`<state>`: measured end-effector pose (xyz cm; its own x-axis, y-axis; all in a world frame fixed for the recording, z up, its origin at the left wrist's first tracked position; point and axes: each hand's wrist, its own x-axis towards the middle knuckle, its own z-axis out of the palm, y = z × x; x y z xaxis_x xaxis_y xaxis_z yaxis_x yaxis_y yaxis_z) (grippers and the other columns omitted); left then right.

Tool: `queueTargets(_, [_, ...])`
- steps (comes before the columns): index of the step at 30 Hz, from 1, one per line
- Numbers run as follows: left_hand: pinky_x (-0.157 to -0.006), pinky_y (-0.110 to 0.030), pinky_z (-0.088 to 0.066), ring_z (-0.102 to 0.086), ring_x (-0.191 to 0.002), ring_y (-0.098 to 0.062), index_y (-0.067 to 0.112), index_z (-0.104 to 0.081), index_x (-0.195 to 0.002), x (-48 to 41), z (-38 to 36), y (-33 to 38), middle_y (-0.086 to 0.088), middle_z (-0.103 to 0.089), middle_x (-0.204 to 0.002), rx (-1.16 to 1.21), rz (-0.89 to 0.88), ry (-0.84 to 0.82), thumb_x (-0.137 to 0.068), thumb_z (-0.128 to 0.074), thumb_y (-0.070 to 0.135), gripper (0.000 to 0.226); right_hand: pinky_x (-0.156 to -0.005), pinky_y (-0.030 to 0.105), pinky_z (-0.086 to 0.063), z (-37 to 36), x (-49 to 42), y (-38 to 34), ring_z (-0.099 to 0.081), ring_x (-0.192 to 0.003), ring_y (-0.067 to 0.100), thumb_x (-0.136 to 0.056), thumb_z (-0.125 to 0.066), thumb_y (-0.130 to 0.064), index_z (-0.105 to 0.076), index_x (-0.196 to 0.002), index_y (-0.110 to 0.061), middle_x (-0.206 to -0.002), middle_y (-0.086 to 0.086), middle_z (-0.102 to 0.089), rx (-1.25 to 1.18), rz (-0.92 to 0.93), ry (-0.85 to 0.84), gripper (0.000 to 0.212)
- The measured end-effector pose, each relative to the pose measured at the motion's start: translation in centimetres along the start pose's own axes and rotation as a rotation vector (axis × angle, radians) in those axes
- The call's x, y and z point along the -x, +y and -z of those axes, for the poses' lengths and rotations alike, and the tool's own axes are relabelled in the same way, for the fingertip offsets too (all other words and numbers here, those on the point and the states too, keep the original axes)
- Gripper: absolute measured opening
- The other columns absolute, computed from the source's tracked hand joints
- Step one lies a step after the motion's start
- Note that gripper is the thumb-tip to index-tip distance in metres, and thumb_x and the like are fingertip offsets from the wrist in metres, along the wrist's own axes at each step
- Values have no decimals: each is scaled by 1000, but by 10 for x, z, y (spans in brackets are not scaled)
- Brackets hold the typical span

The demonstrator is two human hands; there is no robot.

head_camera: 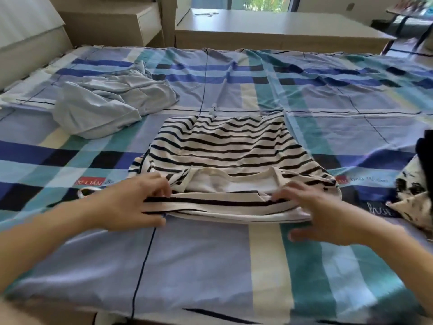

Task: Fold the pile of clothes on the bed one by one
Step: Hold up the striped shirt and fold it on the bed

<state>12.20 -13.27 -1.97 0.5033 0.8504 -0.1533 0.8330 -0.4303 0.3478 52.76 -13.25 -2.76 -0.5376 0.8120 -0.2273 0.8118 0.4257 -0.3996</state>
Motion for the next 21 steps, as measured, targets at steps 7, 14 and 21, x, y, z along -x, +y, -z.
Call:
queueTargets(7, [-97, -36, -49, -47, -130, -19, 29, -41, -143, -36, -27, 1, 5, -42, -141, -471, 1, 21, -82, -64, 24, 66, -94, 35, -46, -10, -18, 23, -54, -120, 22, -70, -64, -8, -50, -128, -31, -129, -5, -54, 435, -75, 202, 64])
queueTargets(14, [-96, -20, -45, -54, -108, 3, 44, -66, -102, -14, 14, 17, 25, -58, -112, -269, -59, -277, -89, -63, 22, 26, -68, 24, -47, 16, 23, 30, -55, -79, 0, -71, -61, -12, -51, -76, -38, -81, -17, -59, 254, -140, -122, 28])
queueTargets(21, [-86, -22, -46, -56, -102, 2, 48, -67, -105, -18, 6, 17, 26, -61, -106, -3, -71, -100, -88, -63, 49, 17, -65, 30, -50, 18, 7, 31, -57, -71, 11, -77, -82, -18, -60, -79, -33, -77, -11, -62, -32, -61, 336, 26])
